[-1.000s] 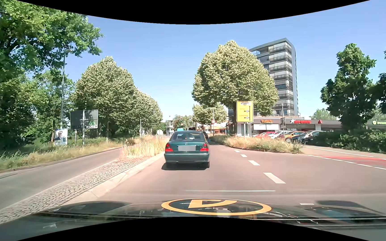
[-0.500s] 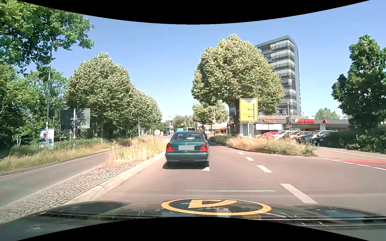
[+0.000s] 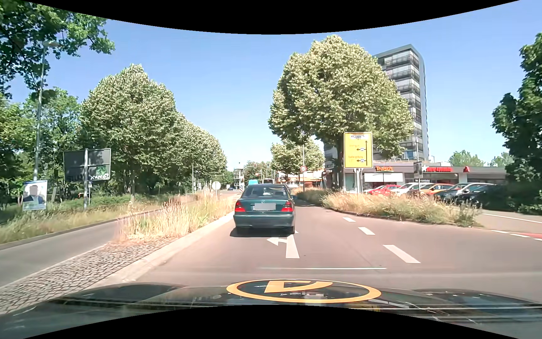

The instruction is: Follow the waypoints while adhering to traffic rules and regulations

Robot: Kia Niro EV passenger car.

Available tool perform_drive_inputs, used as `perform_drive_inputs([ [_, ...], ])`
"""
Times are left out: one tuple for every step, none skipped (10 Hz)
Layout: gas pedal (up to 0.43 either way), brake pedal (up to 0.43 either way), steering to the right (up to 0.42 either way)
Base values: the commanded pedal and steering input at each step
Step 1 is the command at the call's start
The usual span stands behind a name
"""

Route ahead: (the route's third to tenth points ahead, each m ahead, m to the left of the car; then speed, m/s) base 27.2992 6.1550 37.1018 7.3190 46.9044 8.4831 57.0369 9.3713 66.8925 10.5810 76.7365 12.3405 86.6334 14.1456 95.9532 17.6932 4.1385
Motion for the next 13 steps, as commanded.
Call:
perform_drive_inputs([
  [0.177,0.0,-0.015],
  [0.169,0.0,-0.015],
  [0.169,0.0,-0.012],
  [0.169,0.0,-0.005],
  [0.157,0.0,-0.003],
  [0.157,0.0,-0.002],
  [0.15,0.0,-0.002],
  [0.15,0.0,-0.002],
  [0.15,0.0,-0.002],
  [0.157,0.0,-0.002],
  [0.157,0.0,-0.002],
  [0.177,0.0,-0.002],
  [0.209,0.0,-0.002],
])
